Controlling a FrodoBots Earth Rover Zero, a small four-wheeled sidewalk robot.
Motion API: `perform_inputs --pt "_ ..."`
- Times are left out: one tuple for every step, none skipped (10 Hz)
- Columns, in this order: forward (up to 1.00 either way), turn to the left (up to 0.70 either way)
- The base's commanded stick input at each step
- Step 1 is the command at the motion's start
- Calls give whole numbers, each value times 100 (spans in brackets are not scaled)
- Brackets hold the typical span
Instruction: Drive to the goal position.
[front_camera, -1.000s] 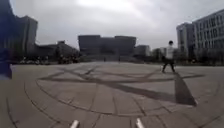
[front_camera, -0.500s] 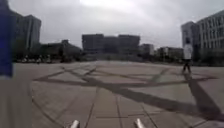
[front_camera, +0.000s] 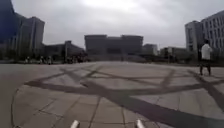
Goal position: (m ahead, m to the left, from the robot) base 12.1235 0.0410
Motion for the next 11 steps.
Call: perform_inputs --pt "100 6" --pt "100 6" --pt "100 6" --pt "100 6" --pt "100 6" --pt "100 6" --pt "100 6" --pt "100 -24" --pt "100 -34" --pt "100 -34" --pt "100 -34"
